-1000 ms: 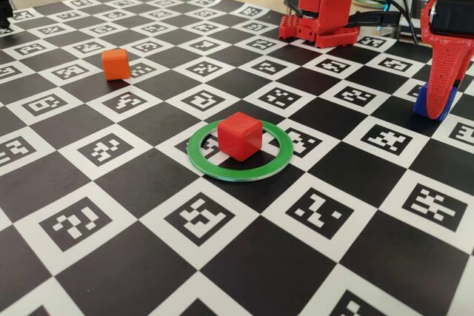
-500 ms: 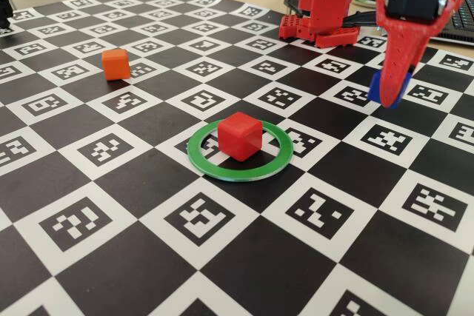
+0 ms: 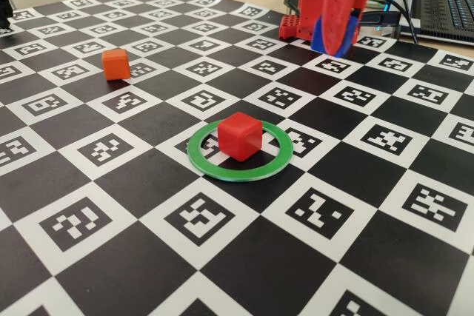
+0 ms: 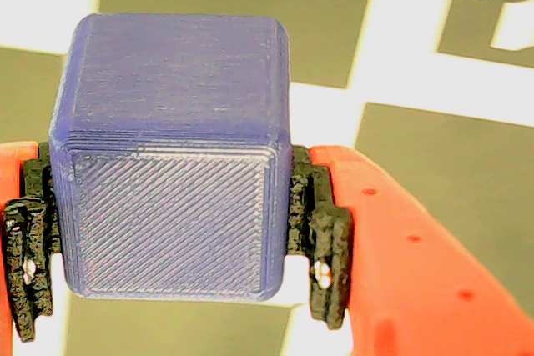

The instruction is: Grab the red cube then put it in the green circle then put the blue cube on top and finally the orange cube on top

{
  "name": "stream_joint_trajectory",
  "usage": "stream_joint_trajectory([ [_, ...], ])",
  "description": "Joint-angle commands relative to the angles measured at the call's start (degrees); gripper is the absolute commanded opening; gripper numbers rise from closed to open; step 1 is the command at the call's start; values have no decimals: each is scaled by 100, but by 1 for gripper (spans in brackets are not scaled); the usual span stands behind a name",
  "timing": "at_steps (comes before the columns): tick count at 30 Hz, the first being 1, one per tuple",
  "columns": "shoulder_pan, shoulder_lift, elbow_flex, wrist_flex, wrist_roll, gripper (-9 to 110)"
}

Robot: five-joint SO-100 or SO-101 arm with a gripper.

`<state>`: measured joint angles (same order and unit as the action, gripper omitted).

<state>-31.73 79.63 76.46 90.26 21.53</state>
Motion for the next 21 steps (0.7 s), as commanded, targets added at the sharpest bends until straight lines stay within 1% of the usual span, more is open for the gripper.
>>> stream_joint_trajectory([
  [1,255,-149,-1063,114,-53,9],
  [10,905,-1433,-3146,413,26,9],
  [16,1222,-1819,-3296,220,9,9],
  [21,1389,-2048,-3261,35,211,9],
])
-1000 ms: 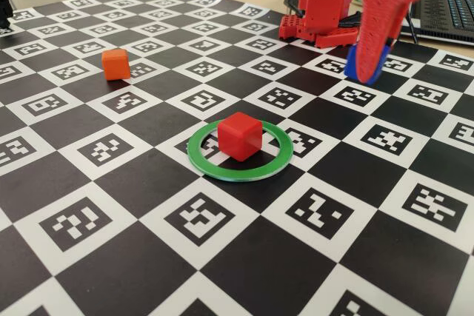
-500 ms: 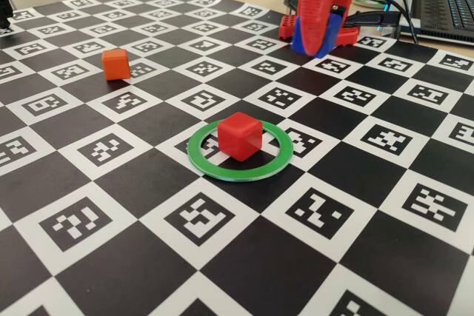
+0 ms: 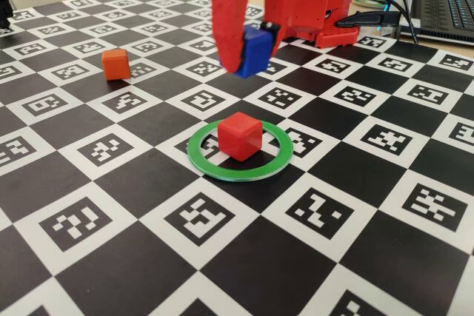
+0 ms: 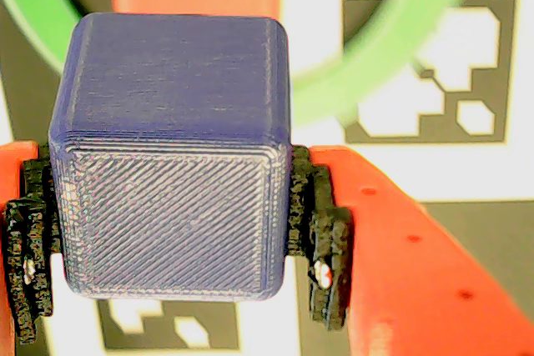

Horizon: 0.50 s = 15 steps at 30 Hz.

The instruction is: Grab the red cube then put it in the green circle then put the blue cube on top and finally the orange cube on top

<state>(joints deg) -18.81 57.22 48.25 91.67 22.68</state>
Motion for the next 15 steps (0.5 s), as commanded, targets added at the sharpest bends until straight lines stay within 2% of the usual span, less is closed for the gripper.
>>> stream_joint_trajectory([
  [1,105,158,-413,-141,149,9],
  [15,-88,-97,149,-668,378,9],
])
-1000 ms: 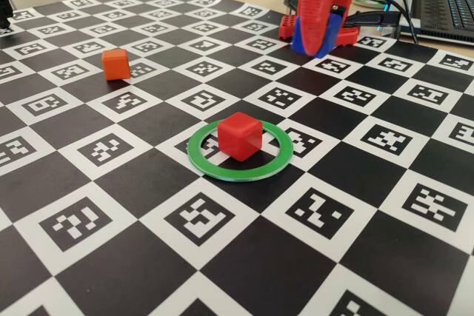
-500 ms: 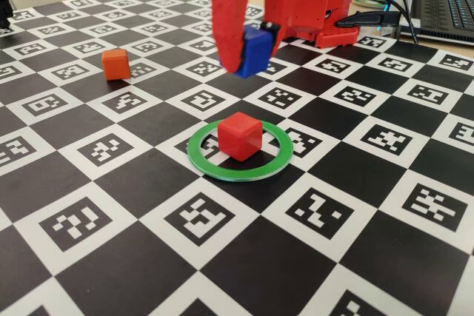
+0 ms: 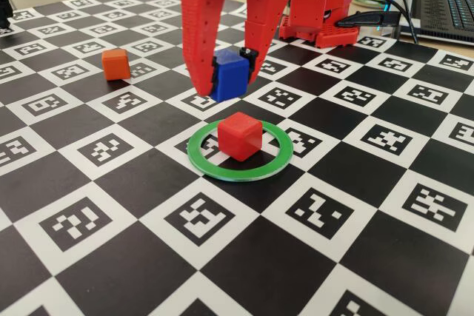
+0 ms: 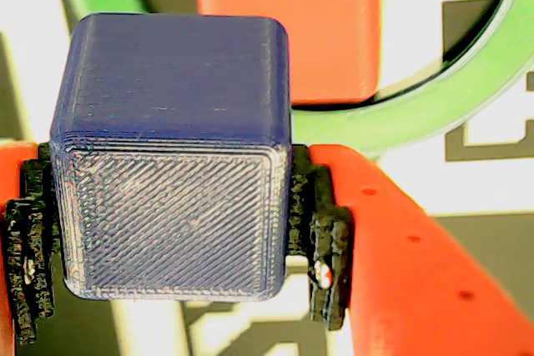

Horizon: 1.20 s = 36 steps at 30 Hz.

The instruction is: Grab the red cube then put it in the green circle then put the blue cube on top and finally the orange cube on top

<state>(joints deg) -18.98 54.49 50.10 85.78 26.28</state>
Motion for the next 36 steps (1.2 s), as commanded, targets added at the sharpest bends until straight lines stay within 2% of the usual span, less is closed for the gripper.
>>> stream_joint_trajectory([
  [1,-79,158,-9,-97,18,9],
  [36,-114,53,79,-35,-97,9],
])
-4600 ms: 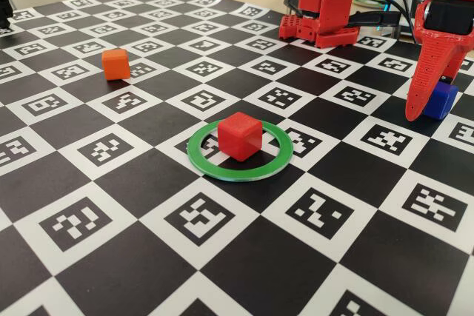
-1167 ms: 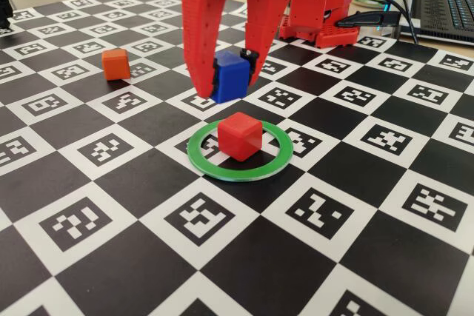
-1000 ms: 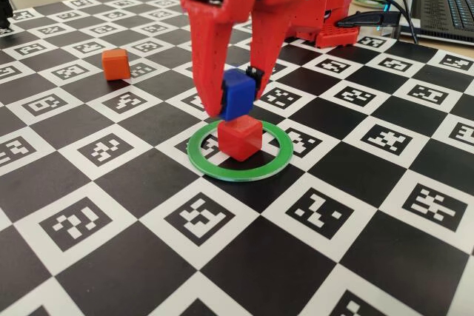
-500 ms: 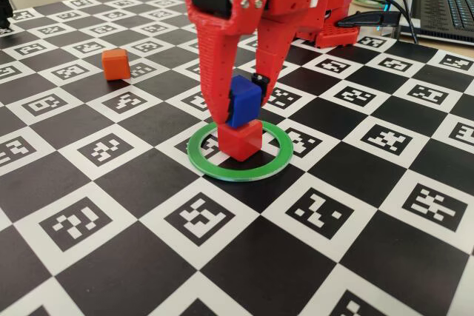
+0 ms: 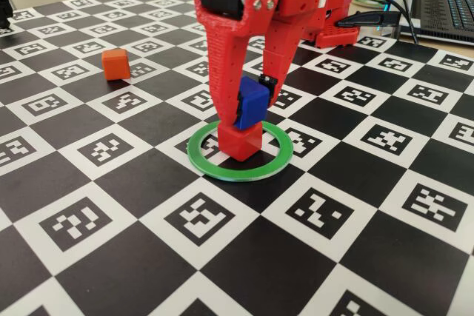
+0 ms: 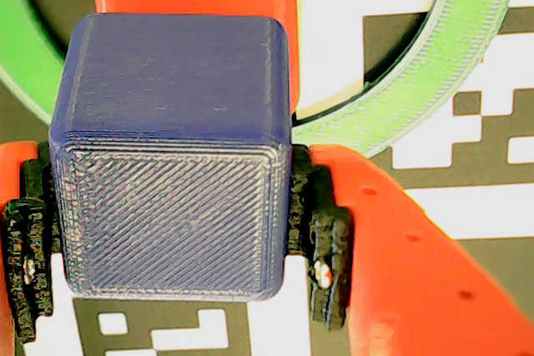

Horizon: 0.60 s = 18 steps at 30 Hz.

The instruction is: Grab the red cube then put it in the green circle then put the blue cube on top and finally the orange cube on top

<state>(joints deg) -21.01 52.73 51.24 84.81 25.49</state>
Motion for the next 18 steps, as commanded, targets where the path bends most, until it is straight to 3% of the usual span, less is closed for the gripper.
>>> stream_joint_trajectory([
  [1,97,229,-26,62,-26,9],
  [18,88,211,132,44,18,9],
])
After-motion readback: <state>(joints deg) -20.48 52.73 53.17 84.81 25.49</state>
